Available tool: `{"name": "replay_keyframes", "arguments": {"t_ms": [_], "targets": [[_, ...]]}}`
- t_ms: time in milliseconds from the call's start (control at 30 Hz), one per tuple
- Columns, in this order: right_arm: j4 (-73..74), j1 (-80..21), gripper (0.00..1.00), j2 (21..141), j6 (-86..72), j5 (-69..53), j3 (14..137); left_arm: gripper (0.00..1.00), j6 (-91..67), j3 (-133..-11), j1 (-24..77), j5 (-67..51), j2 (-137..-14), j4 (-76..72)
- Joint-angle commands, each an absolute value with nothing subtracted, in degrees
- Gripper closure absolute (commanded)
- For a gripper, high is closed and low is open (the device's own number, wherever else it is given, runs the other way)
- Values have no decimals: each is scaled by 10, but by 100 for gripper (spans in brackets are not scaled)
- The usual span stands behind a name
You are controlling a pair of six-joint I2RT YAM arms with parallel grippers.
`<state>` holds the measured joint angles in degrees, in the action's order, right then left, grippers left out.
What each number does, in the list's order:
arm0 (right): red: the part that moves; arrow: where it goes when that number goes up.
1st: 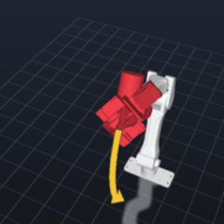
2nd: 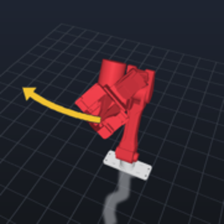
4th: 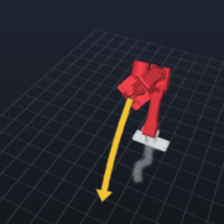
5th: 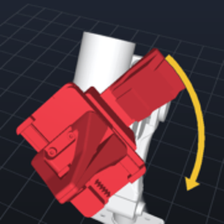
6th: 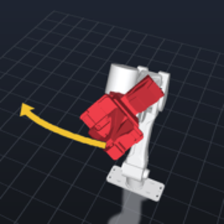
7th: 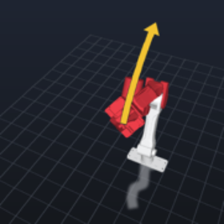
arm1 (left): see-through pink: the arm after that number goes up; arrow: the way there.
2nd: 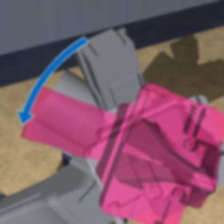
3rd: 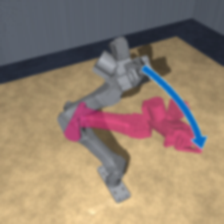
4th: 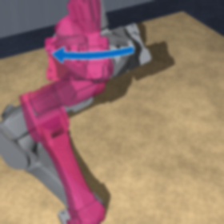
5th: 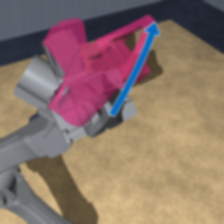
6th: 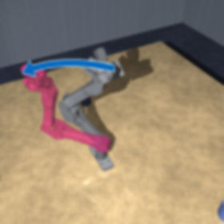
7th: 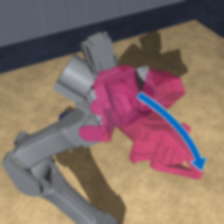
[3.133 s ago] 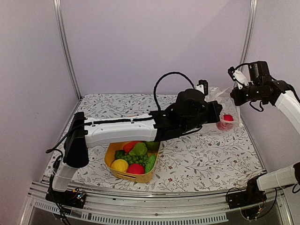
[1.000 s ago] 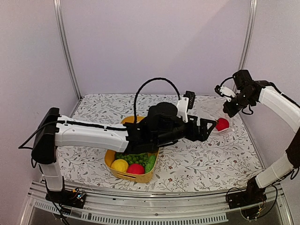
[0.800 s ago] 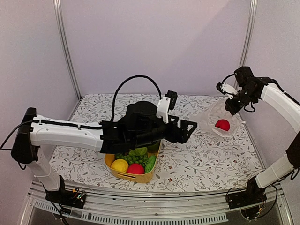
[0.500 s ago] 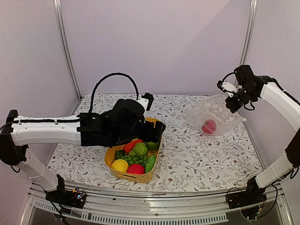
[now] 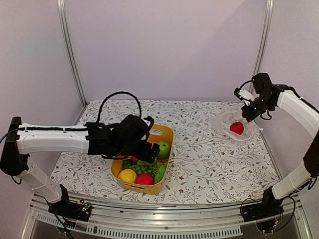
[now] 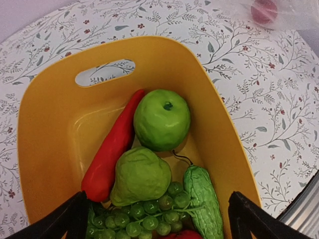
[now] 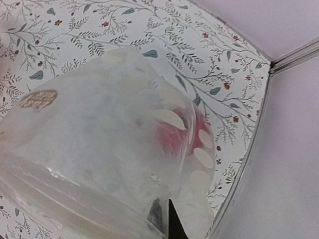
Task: Place the food in the zip-top bag and seal the zipper
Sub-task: Pick up the fake fruit from the bin.
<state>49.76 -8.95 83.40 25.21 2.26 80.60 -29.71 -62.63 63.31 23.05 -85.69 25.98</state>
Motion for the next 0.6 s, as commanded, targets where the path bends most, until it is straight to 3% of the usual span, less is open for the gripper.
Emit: {"name": "replay_keyframes", "arguments": {"t_ms": [0,567], "targets": [[469,-110,100,832,213,-75,691,3,-272,-614,588,142,-892,208],[451,-116,100,772,196,-159,635,16,-262,-738,523,49,-1061,200]]}}
